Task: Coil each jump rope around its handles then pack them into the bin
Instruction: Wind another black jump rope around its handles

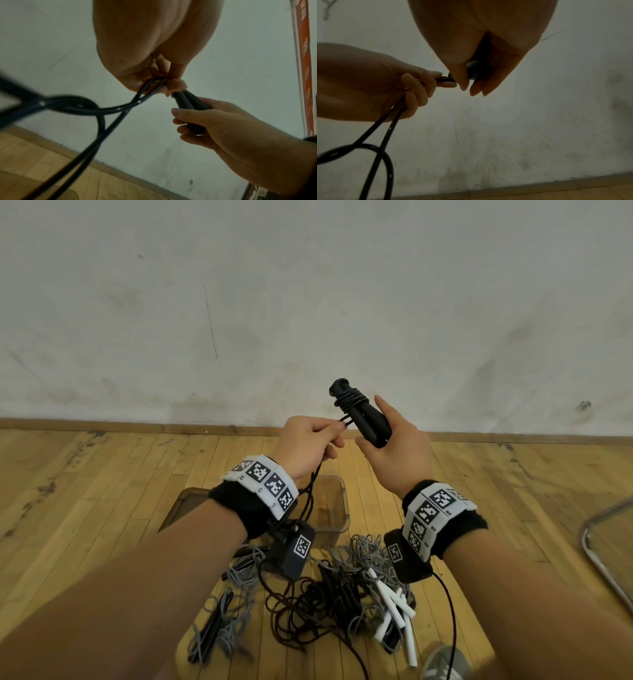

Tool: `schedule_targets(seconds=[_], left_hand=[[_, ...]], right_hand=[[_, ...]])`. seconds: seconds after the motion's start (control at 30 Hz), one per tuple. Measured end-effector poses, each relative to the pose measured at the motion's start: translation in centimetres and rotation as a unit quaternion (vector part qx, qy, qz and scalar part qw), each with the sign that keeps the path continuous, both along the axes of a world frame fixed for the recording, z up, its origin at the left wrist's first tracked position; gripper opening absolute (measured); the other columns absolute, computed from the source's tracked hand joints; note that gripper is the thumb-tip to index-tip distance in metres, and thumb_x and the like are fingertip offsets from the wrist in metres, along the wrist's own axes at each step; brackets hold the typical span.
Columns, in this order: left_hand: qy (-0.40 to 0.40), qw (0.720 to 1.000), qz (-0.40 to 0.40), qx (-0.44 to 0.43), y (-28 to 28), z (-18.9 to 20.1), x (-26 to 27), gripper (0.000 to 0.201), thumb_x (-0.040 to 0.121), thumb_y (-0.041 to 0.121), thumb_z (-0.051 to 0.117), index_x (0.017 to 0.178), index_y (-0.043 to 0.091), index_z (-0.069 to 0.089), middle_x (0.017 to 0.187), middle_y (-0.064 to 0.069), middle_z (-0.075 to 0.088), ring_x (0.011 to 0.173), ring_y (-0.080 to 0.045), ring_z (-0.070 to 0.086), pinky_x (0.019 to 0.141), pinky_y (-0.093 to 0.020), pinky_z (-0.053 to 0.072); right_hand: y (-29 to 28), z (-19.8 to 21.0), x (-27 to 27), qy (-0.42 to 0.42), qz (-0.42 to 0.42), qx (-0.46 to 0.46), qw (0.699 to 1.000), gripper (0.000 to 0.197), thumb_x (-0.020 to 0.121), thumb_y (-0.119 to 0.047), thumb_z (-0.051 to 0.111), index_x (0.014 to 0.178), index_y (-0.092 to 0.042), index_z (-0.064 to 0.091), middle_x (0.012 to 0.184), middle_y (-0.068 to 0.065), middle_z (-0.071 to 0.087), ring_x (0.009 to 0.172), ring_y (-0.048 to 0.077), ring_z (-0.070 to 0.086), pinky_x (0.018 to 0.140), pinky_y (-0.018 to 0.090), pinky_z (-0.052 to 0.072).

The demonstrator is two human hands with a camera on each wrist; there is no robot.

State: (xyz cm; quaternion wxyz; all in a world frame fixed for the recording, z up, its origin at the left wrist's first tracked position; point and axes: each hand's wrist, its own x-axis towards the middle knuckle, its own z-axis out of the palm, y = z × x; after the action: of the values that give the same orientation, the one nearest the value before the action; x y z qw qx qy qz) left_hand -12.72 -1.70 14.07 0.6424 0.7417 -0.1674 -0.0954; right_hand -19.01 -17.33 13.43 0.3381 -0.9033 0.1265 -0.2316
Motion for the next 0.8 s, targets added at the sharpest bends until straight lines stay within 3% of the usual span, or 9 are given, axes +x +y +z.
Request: schedule_targets(seconds=[0.07,0.13,0.2,0.33,0.43,0.53,0.63,0.7,0.8], left_hand=[[-0.024,0.999,0.018,0.021,-0.2,0.0,-0.2,0.033,0.103,0.021,0.057,0.074,0.014,0.072,0.057,0.007,0.058,0.046,-0.005,0.048,0.050,-0.015,0.041],[-0.016,0.999,0.022,0.025,-0.4,0.1,-0.5,0.042,0.105,0.018,0.053,0.066,0.009,0.065,0.057,0.000,0.051,0.045,-0.009,0.041,0.049,-0.019,0.037],[0.000,1.000,0.018,0.019,-0.6,0.2,-0.4,0.036,0.105,0.015,0.049,0.075,0.000,0.064,0.067,-0.011,0.047,0.049,-0.014,0.037,0.052,-0.024,0.033],[0.035,0.999,0.018,0.005,-0.6,0.5,-0.2,0.019,0.100,0.010,0.048,0.085,0.013,0.060,0.079,-0.010,0.044,0.054,-0.014,0.035,0.054,-0.026,0.031],[0.035,0.999,0.020,0.010,-0.6,0.5,0.0,0.011,0.101,0.021,0.056,0.092,0.016,0.060,0.082,-0.009,0.045,0.057,-0.015,0.035,0.055,-0.025,0.032],[0.051,0.998,0.033,-0.003,-0.7,0.4,0.0,0.025,0.100,0.037,0.061,0.094,0.014,0.067,0.079,-0.008,0.048,0.055,-0.013,0.037,0.057,-0.024,0.036],[0.072,0.995,0.057,-0.038,-0.7,0.3,0.1,0.042,0.098,0.044,0.063,0.106,0.005,0.075,0.070,-0.005,0.049,0.053,-0.011,0.038,0.056,-0.025,0.034],[0.068,0.994,0.071,-0.049,-0.5,0.2,0.4,0.055,0.095,0.048,0.065,0.102,-0.006,0.072,0.075,-0.010,0.043,0.052,-0.015,0.033,0.052,-0.027,0.030],[0.057,0.994,0.082,-0.044,-0.3,0.2,0.7,0.061,0.092,0.049,0.069,0.098,-0.011,0.072,0.073,-0.009,0.042,0.049,-0.014,0.030,0.047,-0.024,0.027]], right_hand=[[0.1,-0.1,0.1,0.010,-0.008,-0.015,1.000,0.076,0.092,-0.032,0.072,0.158,-0.030,0.033,0.133,-0.001,0.067,0.115,0.021,0.065,0.092,0.025,0.045],[0.2,-0.1,0.2,0.018,-0.015,-0.035,0.999,0.074,0.092,-0.032,0.072,0.157,-0.031,0.035,0.130,-0.001,0.068,0.113,0.023,0.065,0.090,0.027,0.047],[0.3,-0.1,0.3,0.022,-0.020,-0.054,0.998,0.071,0.093,-0.031,0.071,0.155,-0.031,0.037,0.128,0.001,0.069,0.110,0.023,0.066,0.088,0.028,0.048],[0.4,-0.3,0.5,0.025,-0.022,-0.080,0.996,0.068,0.093,-0.030,0.071,0.153,-0.033,0.040,0.124,0.003,0.070,0.105,0.025,0.067,0.085,0.030,0.051],[0.5,-0.4,0.5,0.022,-0.026,-0.081,0.996,0.066,0.093,-0.029,0.070,0.152,-0.033,0.041,0.122,0.002,0.071,0.104,0.025,0.068,0.087,0.034,0.054],[0.7,-0.4,0.5,0.019,-0.026,-0.098,0.995,0.060,0.095,-0.027,0.067,0.150,-0.033,0.042,0.117,0.002,0.072,0.097,0.025,0.069,0.080,0.036,0.056],[0.8,-0.6,0.6,0.008,-0.005,-0.128,0.992,0.058,0.097,-0.025,0.065,0.149,-0.034,0.041,0.112,0.001,0.072,0.092,0.023,0.067,0.073,0.033,0.054],[0.7,-0.9,0.8,-0.006,0.028,-0.117,0.993,0.057,0.098,-0.029,0.063,0.149,-0.035,0.039,0.110,0.002,0.070,0.090,0.021,0.065,0.074,0.036,0.055],[0.7,-1.4,0.8,-0.020,0.074,-0.103,0.992,0.050,0.105,-0.040,0.045,0.153,-0.035,0.034,0.103,0.002,0.064,0.083,0.016,0.059,0.069,0.035,0.050]])
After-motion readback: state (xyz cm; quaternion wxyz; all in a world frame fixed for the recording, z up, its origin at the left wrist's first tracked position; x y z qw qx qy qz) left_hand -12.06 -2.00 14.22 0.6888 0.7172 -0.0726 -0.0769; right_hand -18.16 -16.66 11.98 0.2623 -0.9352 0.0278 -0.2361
